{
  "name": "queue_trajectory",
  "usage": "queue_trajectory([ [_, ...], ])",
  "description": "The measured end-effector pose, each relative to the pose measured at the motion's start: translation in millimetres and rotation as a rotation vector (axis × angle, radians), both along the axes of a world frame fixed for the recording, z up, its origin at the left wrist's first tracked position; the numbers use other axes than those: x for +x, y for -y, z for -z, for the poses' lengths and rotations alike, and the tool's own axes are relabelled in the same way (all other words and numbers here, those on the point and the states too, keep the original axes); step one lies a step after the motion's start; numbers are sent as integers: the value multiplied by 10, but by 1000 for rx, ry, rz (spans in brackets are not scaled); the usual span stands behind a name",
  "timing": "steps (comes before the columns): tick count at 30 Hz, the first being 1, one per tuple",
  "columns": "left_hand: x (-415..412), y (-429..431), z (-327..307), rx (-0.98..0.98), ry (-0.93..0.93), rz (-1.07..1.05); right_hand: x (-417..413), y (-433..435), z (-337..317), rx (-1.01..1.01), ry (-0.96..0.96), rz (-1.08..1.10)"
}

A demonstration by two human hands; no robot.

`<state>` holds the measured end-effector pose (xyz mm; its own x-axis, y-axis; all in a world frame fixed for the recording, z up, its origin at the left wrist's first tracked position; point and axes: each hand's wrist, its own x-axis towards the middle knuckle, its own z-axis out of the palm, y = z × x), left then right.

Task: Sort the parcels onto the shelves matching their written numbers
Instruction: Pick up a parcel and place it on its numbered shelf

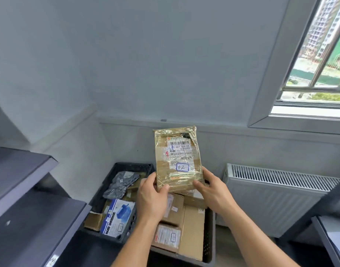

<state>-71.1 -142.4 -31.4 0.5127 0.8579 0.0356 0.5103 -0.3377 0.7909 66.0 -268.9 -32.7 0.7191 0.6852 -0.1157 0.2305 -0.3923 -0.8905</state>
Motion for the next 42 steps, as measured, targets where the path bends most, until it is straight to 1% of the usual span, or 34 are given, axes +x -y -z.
queue_trajectory([
  [4,-337,-119,-329,78,73,-20,-261,-151,-344,68,62,-48],
  [8,-622,-184,-521,92,159,-41,-513,-232,-603,98,115,-88],
  [15,-965,-110,-683,106,229,-88,-797,-252,-810,110,190,-139],
  [19,-1092,-51,-787,132,235,-144,-849,-286,-881,146,186,-195],
  [26,-1227,109,-971,173,270,-293,-855,-372,-1069,197,237,-338],
  [33,-1372,382,-1228,237,281,-479,-903,-394,-1432,267,286,-524],
  [37,-1615,582,-1379,277,305,-596,-1114,-443,-1571,322,281,-649],
  [42,-2065,873,-1550,344,272,-763,-1532,-476,-1631,386,219,-816],
])
